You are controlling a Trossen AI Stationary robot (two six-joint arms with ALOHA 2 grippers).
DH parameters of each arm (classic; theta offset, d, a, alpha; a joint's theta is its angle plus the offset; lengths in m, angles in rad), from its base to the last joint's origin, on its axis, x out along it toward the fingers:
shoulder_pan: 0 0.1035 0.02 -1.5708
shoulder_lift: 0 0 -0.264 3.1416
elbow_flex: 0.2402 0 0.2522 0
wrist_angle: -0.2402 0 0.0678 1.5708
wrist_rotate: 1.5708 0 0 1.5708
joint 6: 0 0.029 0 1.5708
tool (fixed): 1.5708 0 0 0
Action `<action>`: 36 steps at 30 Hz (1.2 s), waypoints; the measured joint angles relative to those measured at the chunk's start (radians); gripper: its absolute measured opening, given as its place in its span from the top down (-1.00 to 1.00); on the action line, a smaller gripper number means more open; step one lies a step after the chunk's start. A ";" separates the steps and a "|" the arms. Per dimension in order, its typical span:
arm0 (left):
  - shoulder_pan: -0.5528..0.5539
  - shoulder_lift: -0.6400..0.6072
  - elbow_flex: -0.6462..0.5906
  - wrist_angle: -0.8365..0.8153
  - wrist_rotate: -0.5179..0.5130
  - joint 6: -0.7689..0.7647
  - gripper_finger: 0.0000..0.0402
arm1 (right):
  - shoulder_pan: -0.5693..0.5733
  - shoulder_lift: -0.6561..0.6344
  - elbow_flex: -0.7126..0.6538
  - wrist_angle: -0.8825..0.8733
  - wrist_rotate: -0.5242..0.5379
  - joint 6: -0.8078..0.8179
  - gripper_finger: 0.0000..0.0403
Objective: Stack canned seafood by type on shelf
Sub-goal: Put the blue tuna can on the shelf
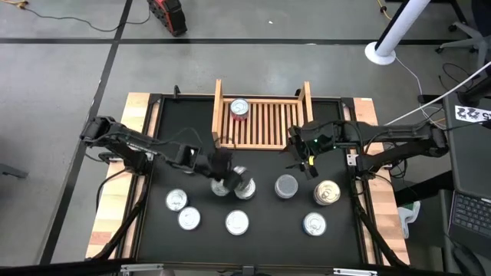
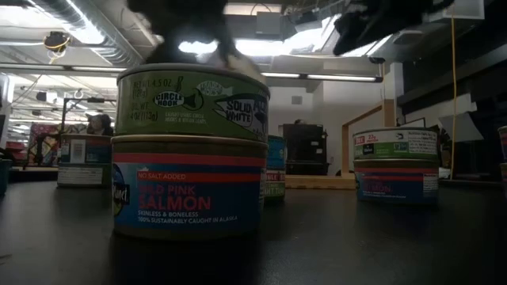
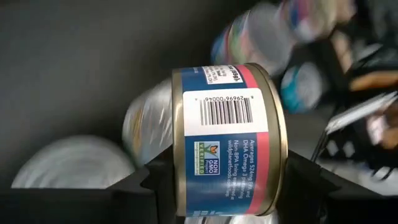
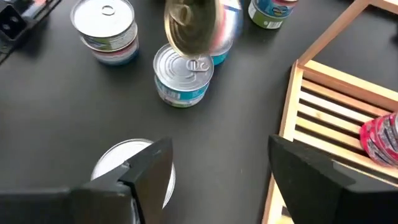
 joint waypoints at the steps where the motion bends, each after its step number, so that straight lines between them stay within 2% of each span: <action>1: 0.023 0.000 0.000 0.032 0.000 0.011 0.04 | 0.000 -0.003 -0.029 0.038 0.007 0.000 -0.30; 5: 0.117 0.005 0.000 0.118 0.000 0.047 0.04 | 0.000 -0.003 -0.129 0.197 0.087 0.000 -0.30; 12: 0.243 0.072 0.000 0.295 -0.001 0.057 0.04 | 0.000 -0.002 -0.239 0.440 0.324 -0.001 -0.30; 16: 0.286 0.140 0.000 0.406 0.000 0.048 0.03 | 0.000 -0.002 -0.255 0.436 0.472 -0.001 -0.30; 19: 0.307 0.190 0.000 0.479 0.003 0.030 0.03 | 0.000 -0.002 -0.255 0.407 0.545 -0.001 -0.30; 25: 0.323 0.264 0.001 0.611 0.005 0.017 0.03 | 0.000 -0.002 -0.255 0.384 0.588 0.000 -0.30; 36: 0.329 0.365 0.001 0.655 -0.010 -0.075 0.03 | 0.000 -0.002 -0.255 0.391 0.609 0.000 -0.30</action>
